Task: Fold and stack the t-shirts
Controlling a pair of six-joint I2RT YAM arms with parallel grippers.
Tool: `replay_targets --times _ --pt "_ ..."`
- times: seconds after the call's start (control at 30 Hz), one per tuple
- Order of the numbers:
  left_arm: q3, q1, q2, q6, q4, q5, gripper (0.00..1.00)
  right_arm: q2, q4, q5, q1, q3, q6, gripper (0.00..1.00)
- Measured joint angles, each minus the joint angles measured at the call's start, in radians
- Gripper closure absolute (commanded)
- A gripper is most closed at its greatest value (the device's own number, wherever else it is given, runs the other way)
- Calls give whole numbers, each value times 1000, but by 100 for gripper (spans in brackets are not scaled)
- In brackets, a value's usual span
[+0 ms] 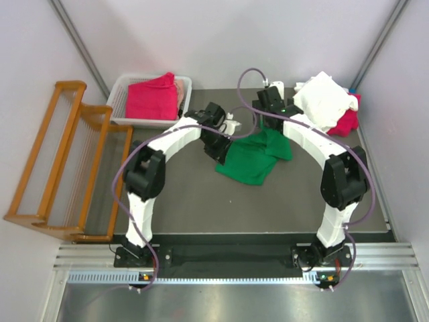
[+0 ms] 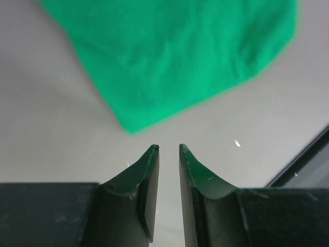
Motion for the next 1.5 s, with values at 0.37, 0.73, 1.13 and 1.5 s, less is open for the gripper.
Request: replay_targets --times 0.37,0.73,1.13,1.5 --pt "482 40 404 -55 -112 2 66 -257 23 -124 -166 -128 38 0" --pt "552 94 443 -100 -98 22 50 -249 58 -235 -171 -169 63 0" --pt "457 9 415 -96 -86 27 51 -238 78 -275 -165 -172 71 0" --pt "503 17 422 -98 -85 14 85 -236 84 -293 -150 -203 70 0"
